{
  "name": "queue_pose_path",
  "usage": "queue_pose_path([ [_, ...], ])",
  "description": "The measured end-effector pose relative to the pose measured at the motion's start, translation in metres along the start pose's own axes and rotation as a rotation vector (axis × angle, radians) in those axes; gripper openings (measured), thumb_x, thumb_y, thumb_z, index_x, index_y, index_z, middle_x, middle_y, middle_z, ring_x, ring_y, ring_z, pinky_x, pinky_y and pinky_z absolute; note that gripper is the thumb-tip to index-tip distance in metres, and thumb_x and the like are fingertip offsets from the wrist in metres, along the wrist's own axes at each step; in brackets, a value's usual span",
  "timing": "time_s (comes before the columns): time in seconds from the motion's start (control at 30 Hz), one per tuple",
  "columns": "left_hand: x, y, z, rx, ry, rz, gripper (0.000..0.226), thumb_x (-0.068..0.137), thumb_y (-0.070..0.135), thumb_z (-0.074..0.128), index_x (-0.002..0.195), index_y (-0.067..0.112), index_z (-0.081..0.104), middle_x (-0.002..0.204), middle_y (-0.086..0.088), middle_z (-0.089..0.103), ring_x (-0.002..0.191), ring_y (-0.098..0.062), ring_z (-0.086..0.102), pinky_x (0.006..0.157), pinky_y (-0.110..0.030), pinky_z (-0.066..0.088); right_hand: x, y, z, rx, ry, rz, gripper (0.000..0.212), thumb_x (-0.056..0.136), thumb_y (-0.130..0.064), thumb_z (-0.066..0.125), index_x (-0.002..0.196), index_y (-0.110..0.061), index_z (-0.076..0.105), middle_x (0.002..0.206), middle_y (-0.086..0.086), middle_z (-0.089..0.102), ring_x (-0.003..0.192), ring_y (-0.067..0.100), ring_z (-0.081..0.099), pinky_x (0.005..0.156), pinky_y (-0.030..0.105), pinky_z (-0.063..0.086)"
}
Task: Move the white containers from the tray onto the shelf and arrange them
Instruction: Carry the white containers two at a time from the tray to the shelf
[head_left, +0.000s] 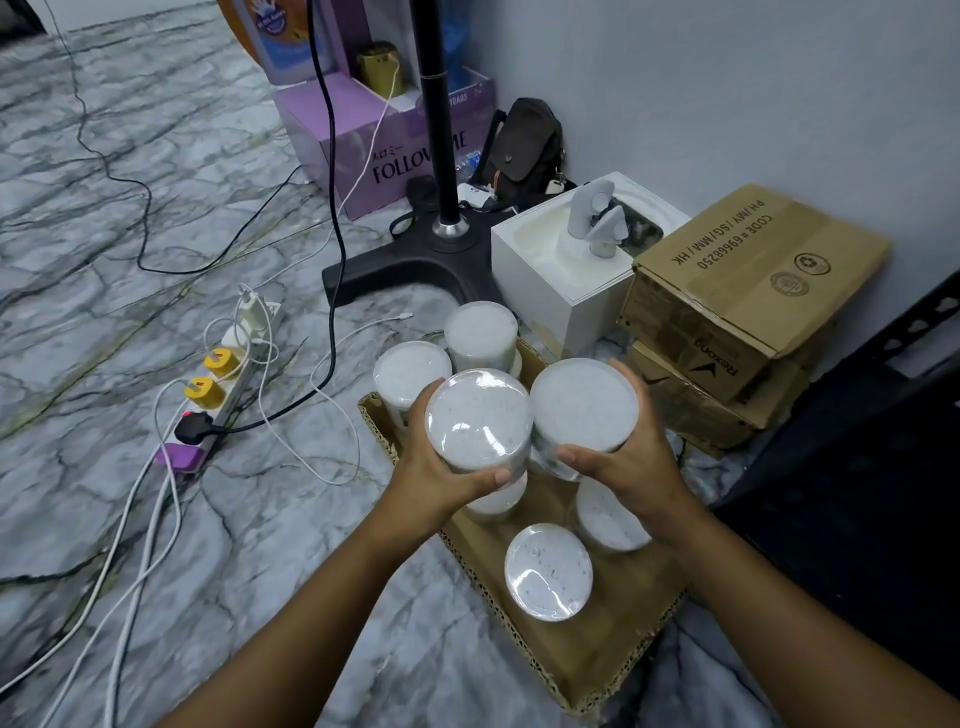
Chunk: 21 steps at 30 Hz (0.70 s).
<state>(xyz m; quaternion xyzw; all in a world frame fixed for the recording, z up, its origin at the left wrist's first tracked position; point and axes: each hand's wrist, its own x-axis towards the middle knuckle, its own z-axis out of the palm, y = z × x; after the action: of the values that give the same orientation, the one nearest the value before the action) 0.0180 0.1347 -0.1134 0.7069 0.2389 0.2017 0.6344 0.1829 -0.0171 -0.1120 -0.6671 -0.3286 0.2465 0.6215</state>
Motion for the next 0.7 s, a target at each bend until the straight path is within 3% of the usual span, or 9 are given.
queue_pose_path([
  [0.13, 0.002, 0.002, -0.001, -0.015, 0.026, 0.007, 0.087, 0.053, 0.037, 0.086, 0.123, 0.052, 0.036, 0.120, 0.032, 0.053, 0.116, 0.007, 0.050, 0.083, -0.009, 0.046, 0.001, -0.007, 0.002, -0.013, -0.004, -0.022, 0.076, 0.061, -0.010, 0.078, 0.123, -0.029, 0.039, 0.120, -0.021, 0.048, 0.108, -0.016, 0.050, 0.080, 0.004, 0.044],
  [0.27, 0.005, 0.006, -0.003, 0.001, 0.065, 0.019, 0.086, 0.053, 0.042, 0.087, 0.118, 0.064, 0.035, 0.119, 0.035, 0.051, 0.115, 0.012, 0.049, 0.081, -0.004, 0.044, 0.004, -0.011, 0.003, -0.008, -0.019, -0.037, 0.081, 0.062, -0.010, 0.079, 0.128, -0.025, 0.035, 0.123, -0.018, 0.048, 0.110, -0.012, 0.051, 0.083, 0.005, 0.044],
  [0.47, 0.002, 0.022, -0.010, 0.015, 0.074, 0.021, 0.101, 0.051, 0.049, 0.087, 0.134, 0.045, 0.030, 0.127, 0.026, 0.049, 0.120, 0.005, 0.048, 0.088, -0.016, 0.049, 0.002, -0.029, 0.008, -0.009, 0.000, -0.021, 0.094, 0.060, -0.012, 0.082, 0.138, -0.017, 0.030, 0.128, -0.012, 0.049, 0.114, -0.006, 0.051, 0.085, 0.009, 0.046],
  [0.57, -0.006, 0.052, -0.016, 0.010, 0.083, 0.001, 0.096, 0.052, 0.049, 0.088, 0.129, 0.052, 0.032, 0.122, 0.033, 0.049, 0.117, 0.009, 0.049, 0.083, -0.009, 0.048, -0.002, -0.057, 0.010, -0.020, 0.033, 0.015, 0.101, 0.056, -0.020, 0.085, 0.139, -0.027, 0.028, 0.130, -0.016, 0.046, 0.118, -0.005, 0.048, 0.087, 0.009, 0.045],
  [0.7, -0.023, 0.115, -0.027, -0.028, 0.089, -0.013, 0.092, 0.056, 0.038, 0.087, 0.130, 0.045, 0.034, 0.121, 0.033, 0.050, 0.117, 0.008, 0.049, 0.082, -0.007, 0.045, -0.010, -0.116, 0.011, -0.067, 0.058, 0.033, 0.100, 0.053, -0.028, 0.088, 0.133, -0.042, 0.030, 0.123, -0.034, 0.049, 0.117, -0.009, 0.047, 0.087, 0.006, 0.042],
])
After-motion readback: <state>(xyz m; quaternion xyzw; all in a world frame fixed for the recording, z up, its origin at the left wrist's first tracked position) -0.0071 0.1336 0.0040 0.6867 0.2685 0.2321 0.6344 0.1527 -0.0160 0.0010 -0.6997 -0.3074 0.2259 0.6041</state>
